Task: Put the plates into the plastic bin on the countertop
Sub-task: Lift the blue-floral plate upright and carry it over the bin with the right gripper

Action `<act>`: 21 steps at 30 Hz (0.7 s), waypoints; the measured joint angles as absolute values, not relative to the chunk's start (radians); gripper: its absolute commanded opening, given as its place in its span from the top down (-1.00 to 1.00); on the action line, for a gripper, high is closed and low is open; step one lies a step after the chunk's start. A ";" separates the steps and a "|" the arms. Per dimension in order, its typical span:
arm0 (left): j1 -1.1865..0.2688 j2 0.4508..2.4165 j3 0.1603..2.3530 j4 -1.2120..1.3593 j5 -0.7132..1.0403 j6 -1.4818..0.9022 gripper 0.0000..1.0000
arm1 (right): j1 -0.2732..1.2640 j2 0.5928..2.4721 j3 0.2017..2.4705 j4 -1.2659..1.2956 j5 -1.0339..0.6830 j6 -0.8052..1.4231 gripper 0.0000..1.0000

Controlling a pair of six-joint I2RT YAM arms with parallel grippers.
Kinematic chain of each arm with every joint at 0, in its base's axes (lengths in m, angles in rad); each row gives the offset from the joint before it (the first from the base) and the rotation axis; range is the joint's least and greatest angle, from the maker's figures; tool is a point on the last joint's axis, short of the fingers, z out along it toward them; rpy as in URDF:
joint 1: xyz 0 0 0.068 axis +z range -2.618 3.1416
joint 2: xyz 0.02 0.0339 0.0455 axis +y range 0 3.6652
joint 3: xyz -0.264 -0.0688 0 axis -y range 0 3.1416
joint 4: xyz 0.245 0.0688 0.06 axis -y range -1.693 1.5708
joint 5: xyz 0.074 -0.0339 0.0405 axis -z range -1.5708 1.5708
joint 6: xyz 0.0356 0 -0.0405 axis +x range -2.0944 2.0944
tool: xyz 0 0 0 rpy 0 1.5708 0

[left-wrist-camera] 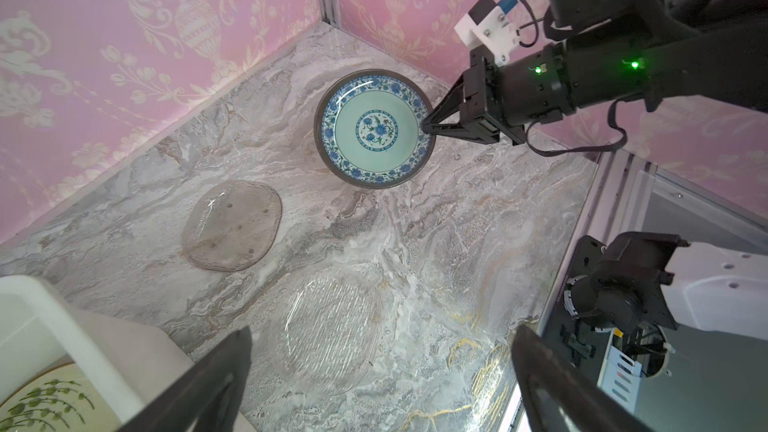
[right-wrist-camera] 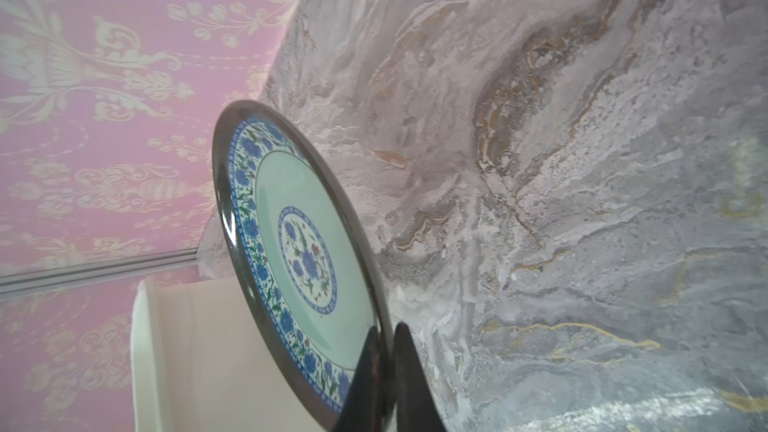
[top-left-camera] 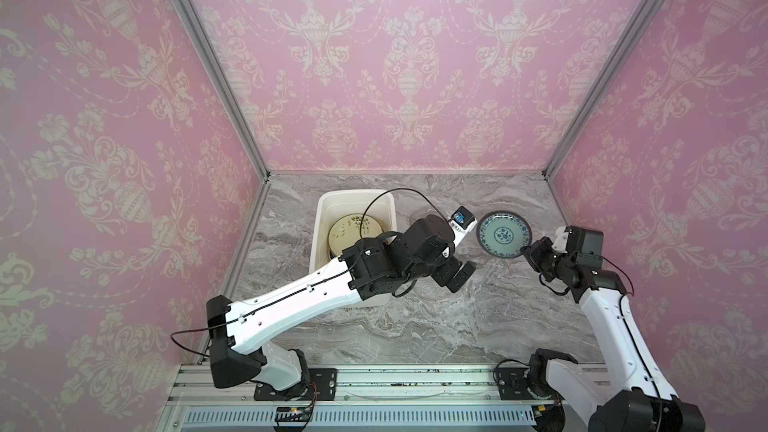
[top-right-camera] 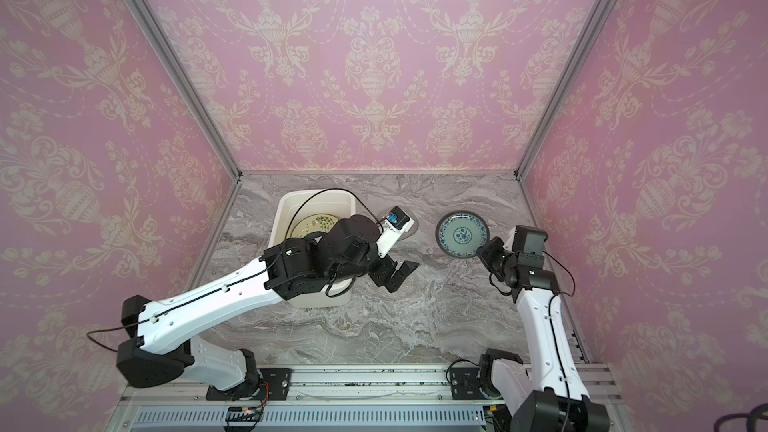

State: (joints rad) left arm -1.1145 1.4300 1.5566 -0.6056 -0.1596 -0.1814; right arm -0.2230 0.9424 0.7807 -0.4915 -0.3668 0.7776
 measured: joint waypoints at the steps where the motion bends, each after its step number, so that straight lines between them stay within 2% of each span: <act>1: -1.102 1.400 1.538 -0.590 -0.175 -0.194 -0.99 | -0.210 0.927 0.802 -0.509 -0.367 0.788 1.00; 10: -0.987 1.089 1.374 -0.542 -0.370 -0.237 -0.99 | -0.033 0.875 0.902 -0.611 -0.342 0.944 1.00; 21: -0.977 0.791 1.264 -0.607 -0.661 -0.149 -0.99 | 0.401 0.971 1.042 -0.595 -0.109 1.199 1.00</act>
State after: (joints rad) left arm -0.9771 0.7906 1.2644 -0.6075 -0.6609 -0.1493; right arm 0.4007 0.9707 1.0424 -0.5949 -0.1089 1.1992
